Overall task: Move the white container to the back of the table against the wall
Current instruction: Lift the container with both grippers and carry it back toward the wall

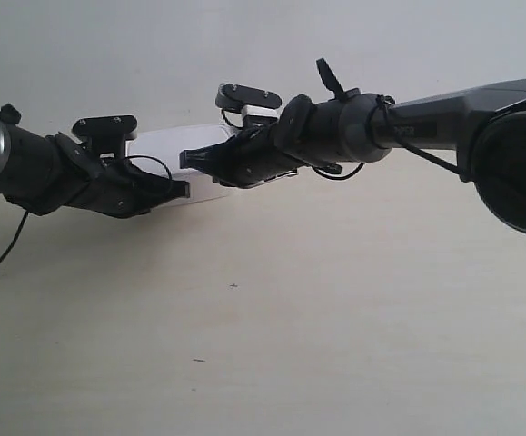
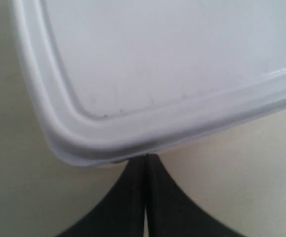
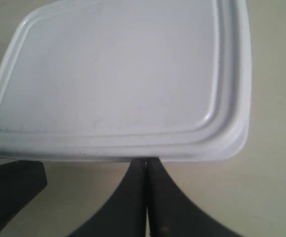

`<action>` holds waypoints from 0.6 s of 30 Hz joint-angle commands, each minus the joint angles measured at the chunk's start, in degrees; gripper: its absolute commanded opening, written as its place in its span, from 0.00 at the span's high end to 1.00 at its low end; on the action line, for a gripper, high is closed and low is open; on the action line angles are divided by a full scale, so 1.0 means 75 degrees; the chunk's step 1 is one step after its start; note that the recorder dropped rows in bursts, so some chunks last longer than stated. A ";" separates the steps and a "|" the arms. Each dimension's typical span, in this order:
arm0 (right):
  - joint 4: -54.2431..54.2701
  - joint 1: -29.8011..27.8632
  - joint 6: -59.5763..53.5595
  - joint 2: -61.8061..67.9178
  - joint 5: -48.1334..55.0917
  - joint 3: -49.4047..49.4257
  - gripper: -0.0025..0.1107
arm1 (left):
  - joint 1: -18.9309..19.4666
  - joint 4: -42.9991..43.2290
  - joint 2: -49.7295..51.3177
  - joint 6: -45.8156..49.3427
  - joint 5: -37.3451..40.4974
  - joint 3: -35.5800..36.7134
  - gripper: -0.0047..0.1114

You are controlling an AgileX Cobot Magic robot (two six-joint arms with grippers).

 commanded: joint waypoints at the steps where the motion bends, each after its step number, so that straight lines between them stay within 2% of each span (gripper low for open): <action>1: -0.0136 -0.0033 -0.0024 0.0279 -0.0038 -0.0316 0.98 | -0.0005 0.0011 0.0011 0.0168 -0.0369 -0.0136 0.96; 18: -0.0136 -0.0076 -0.0024 0.0957 -0.0433 -0.1121 0.98 | 0.0006 0.0011 0.0787 0.0653 -0.0513 -0.1101 0.96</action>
